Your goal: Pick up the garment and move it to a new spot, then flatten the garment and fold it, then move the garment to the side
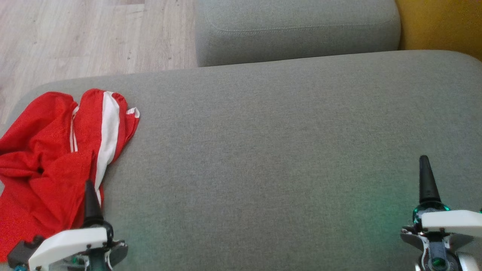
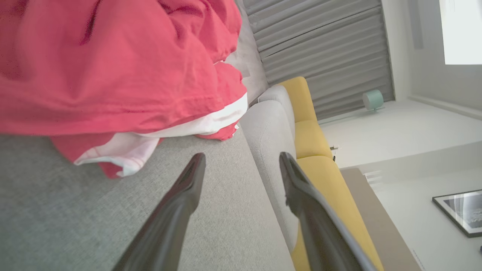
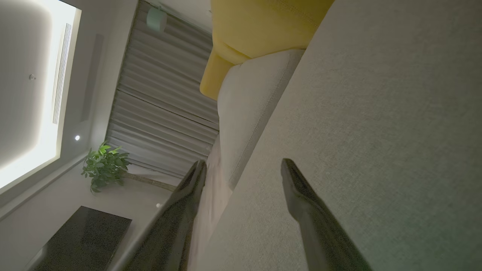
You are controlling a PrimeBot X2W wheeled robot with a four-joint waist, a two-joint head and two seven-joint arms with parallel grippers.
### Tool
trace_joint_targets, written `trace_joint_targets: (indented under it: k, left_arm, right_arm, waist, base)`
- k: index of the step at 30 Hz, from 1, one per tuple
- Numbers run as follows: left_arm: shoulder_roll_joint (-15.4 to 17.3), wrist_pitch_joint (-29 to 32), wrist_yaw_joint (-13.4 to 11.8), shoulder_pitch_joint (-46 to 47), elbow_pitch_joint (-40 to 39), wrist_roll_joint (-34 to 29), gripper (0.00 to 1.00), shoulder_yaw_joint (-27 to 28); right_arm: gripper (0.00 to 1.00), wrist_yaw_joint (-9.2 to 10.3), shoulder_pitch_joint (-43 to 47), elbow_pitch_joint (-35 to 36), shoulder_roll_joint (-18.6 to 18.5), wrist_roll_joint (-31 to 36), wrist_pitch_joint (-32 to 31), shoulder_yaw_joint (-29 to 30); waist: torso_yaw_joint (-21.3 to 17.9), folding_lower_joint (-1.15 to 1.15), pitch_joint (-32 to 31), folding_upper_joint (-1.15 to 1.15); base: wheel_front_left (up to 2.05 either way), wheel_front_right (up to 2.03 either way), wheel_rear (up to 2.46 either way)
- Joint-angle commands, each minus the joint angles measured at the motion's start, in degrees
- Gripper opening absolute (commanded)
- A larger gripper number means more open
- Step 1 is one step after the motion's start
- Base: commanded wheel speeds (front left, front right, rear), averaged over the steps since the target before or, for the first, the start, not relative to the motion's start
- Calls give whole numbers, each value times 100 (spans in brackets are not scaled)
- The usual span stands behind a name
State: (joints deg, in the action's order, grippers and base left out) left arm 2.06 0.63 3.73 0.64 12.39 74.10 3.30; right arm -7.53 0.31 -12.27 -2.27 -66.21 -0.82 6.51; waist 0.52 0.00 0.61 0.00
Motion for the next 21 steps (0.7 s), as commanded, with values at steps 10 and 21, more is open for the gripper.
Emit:
trace_joint_targets:
  k: [10,21]
  left_arm:
    - [45,-228,-273,350,-577,-1261,100,-397]
    - [60,-396,-365,411,-714,-2307,100,-793]
  right_arm:
    - [100,2,-224,550,-33,1249,241,-296]
    - [100,2,-192,707,-37,2255,410,-518]
  waist:
    - [25,0,50,0]
    - [25,0,82,0]
  base:
    - [0,0,0]
    - [0,0,0]
